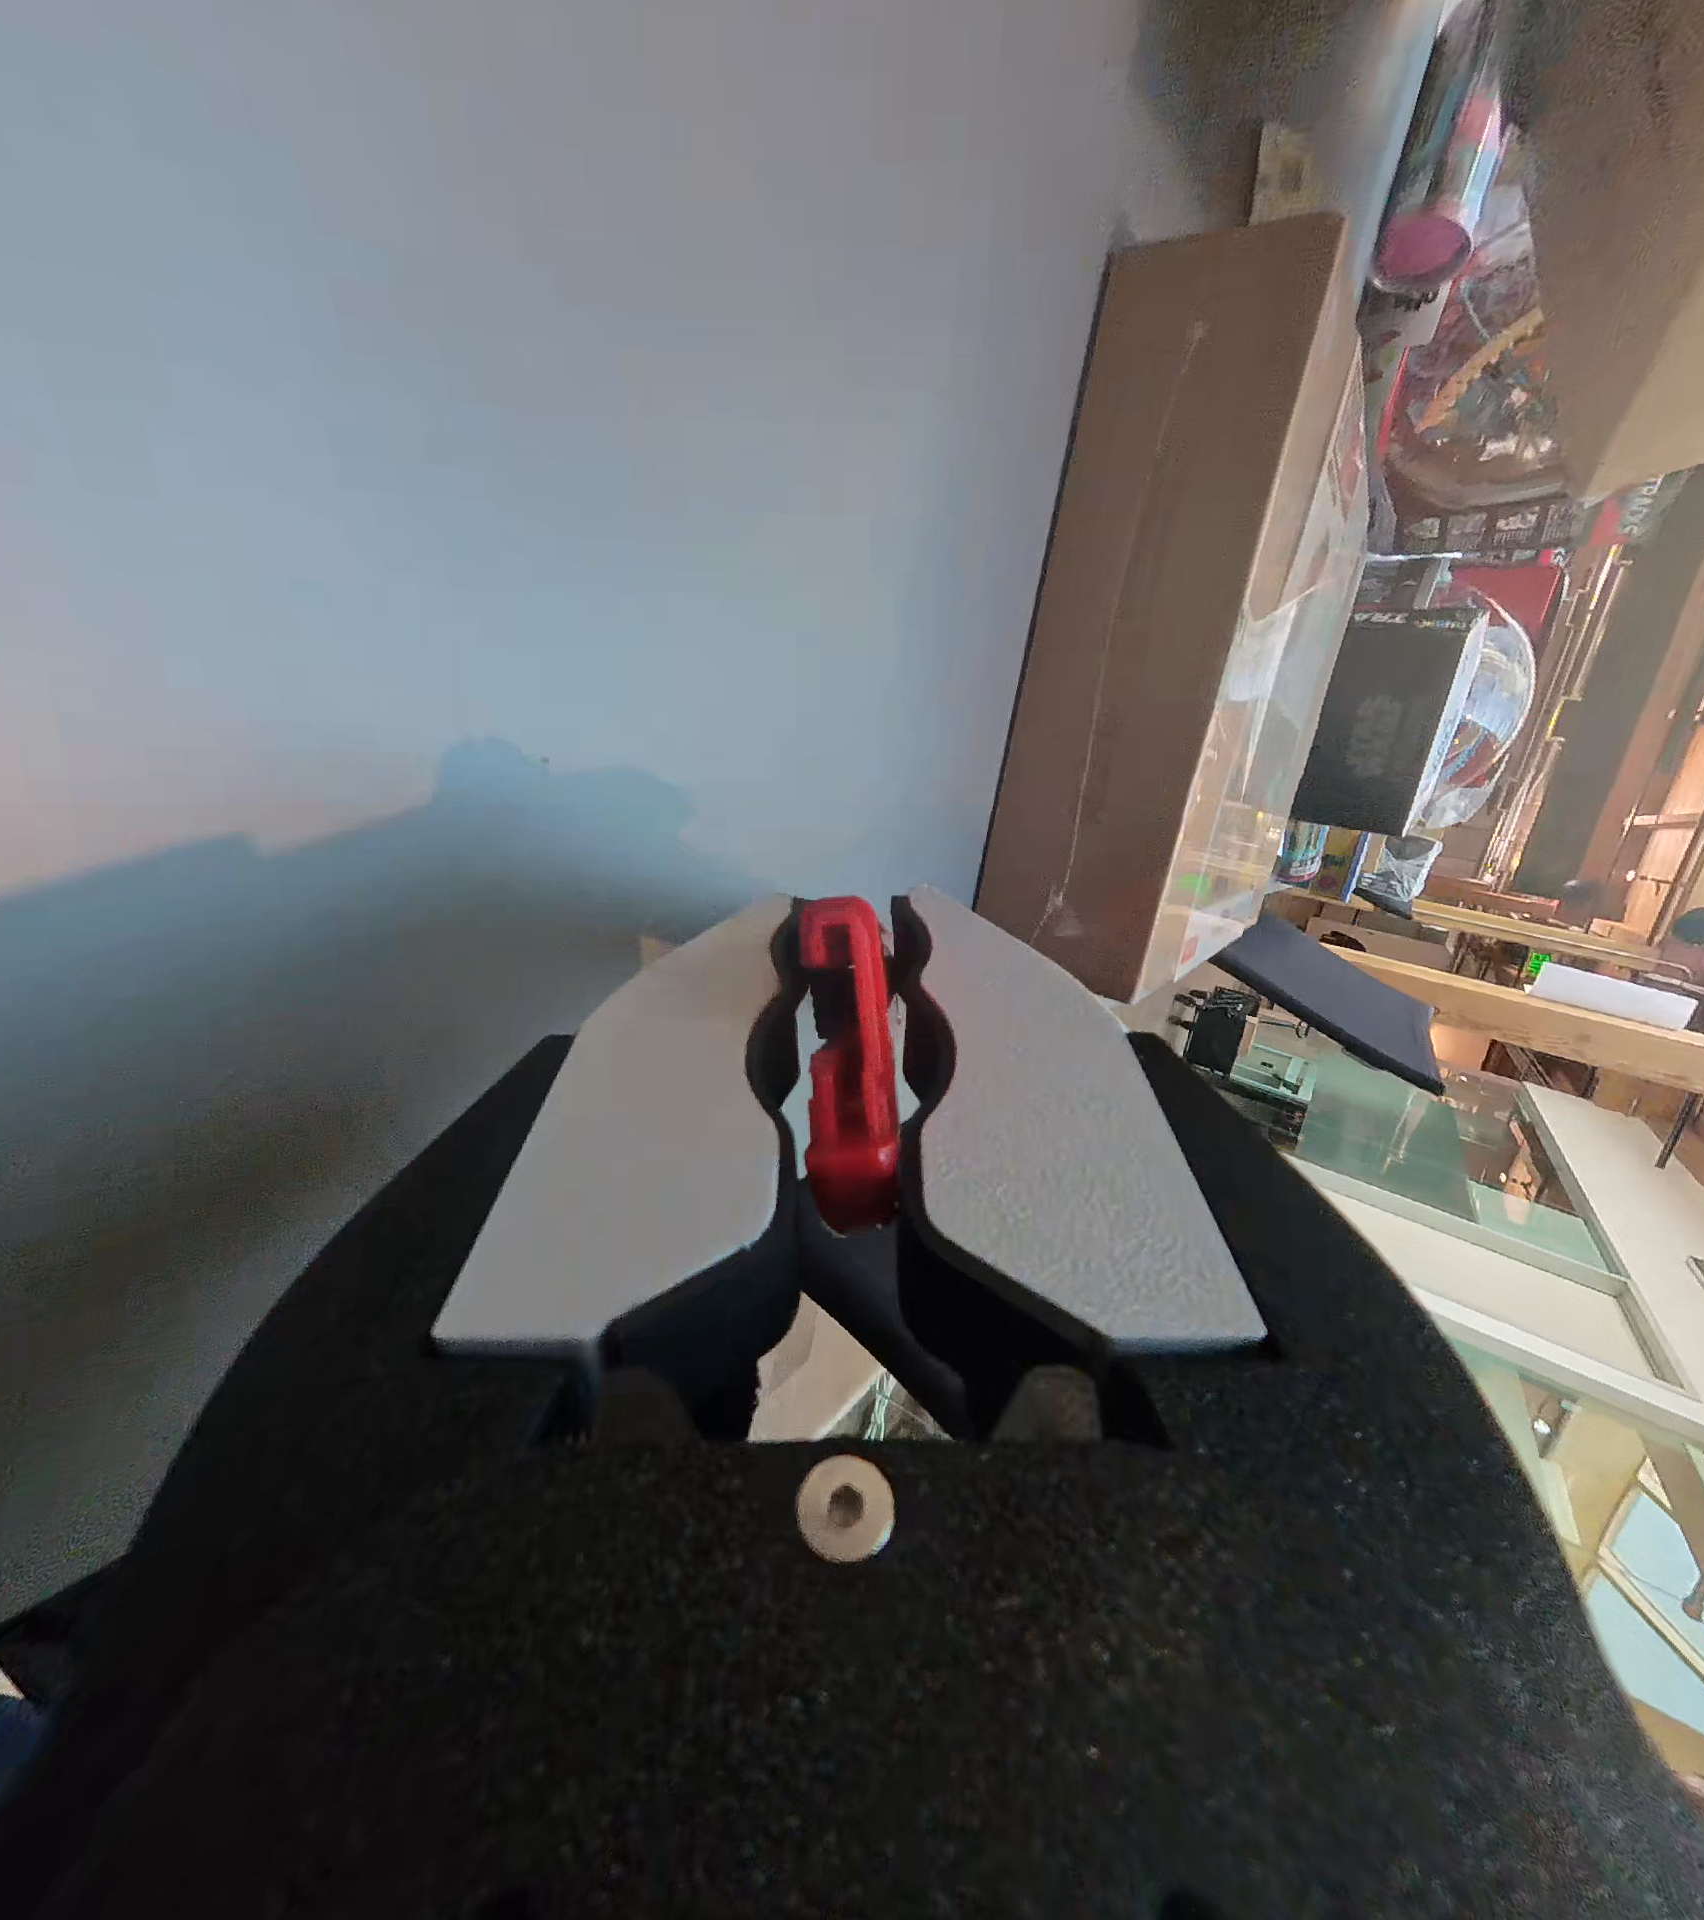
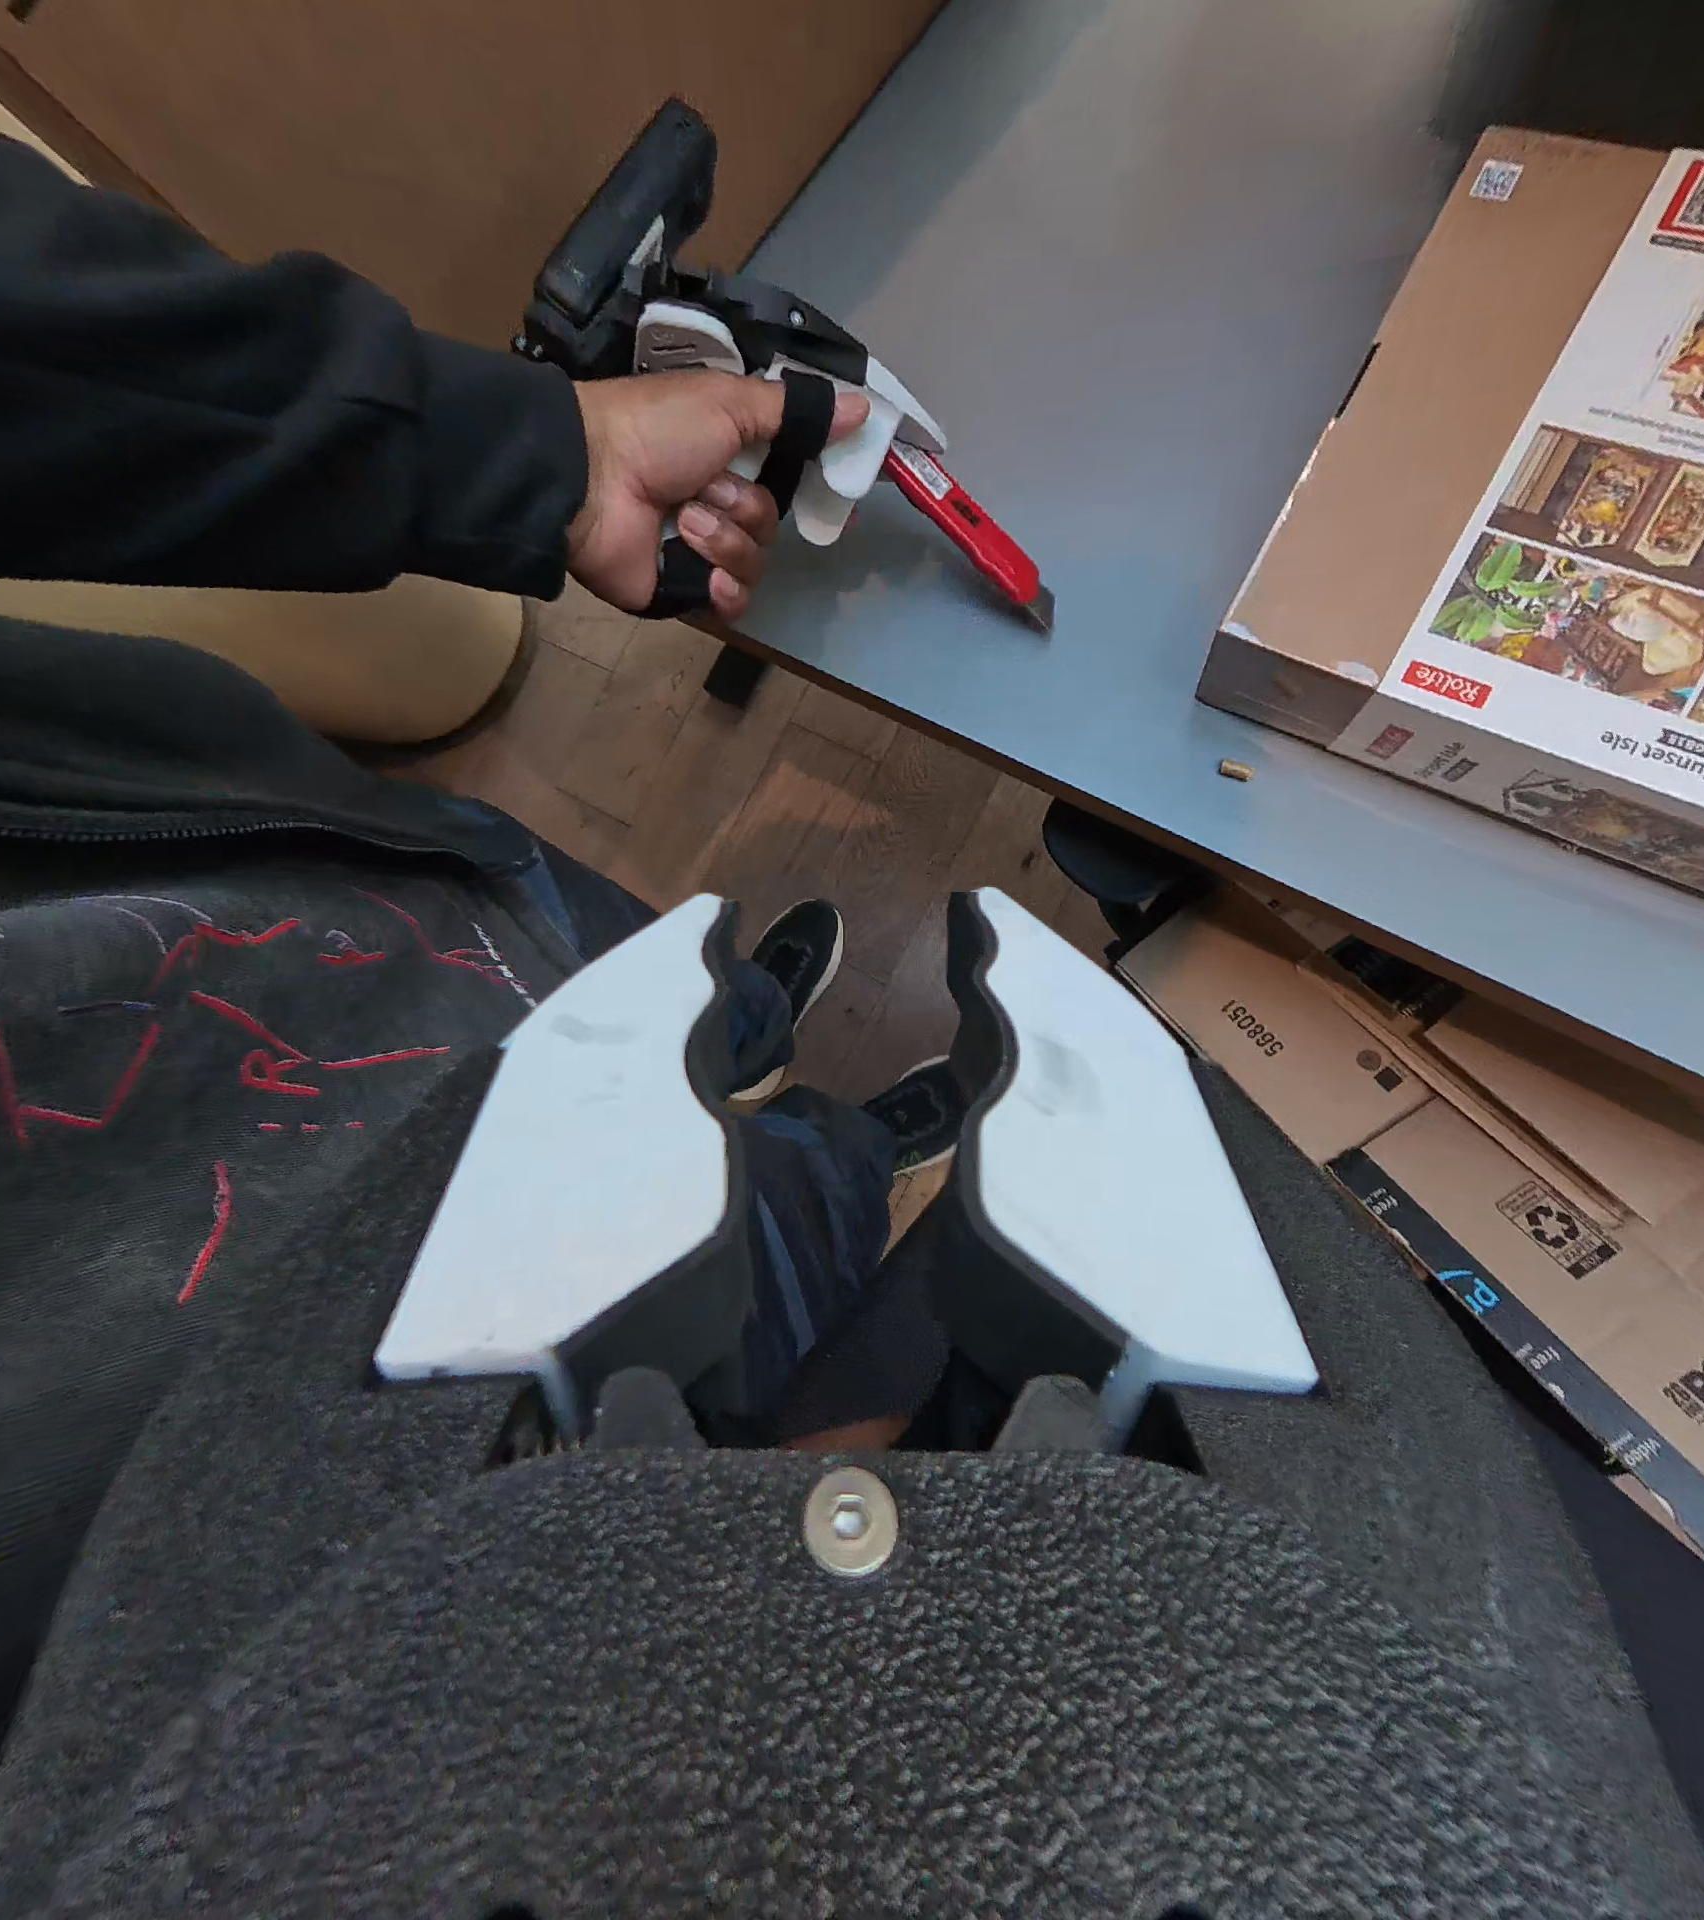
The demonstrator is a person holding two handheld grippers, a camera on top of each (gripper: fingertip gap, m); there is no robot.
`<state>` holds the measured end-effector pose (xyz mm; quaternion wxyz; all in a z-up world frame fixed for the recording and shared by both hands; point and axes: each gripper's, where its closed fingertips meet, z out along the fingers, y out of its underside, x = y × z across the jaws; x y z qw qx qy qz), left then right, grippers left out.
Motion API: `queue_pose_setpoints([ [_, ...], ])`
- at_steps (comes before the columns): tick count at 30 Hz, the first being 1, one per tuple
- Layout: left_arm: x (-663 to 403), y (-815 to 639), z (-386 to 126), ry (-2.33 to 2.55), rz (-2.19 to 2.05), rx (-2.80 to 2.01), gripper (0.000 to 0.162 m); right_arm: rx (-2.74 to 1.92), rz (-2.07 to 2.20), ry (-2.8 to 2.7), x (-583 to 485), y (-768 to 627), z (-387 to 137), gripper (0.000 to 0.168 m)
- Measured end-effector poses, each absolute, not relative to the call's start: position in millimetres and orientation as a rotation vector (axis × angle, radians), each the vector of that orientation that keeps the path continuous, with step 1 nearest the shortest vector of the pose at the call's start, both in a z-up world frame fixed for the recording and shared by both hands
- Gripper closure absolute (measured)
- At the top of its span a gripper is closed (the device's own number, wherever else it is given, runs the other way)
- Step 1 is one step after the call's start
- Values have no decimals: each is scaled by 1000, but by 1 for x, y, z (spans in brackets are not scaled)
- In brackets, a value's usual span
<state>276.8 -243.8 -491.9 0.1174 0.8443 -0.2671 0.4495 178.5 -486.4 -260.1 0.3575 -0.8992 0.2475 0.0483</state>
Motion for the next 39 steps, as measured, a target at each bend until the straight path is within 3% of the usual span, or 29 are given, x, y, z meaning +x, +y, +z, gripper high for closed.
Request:
queue_pose_setpoints([
  [8,280,-211,-513,-724,1319,2599,144,-2390,124,626,185,-487,-268,129],
  [21,249,-184,-508,-1157,1067,2740,79,-2406,138,622,208,-507,-284,129],
  [30,260,-280,-454,-1373,1203,2402,80,-2366,128,777,251,-552,-304,124],
  [39,372,-343,-476,-1433,1117,2280,86,-2303,59,848,260,-574,-302,122],
])
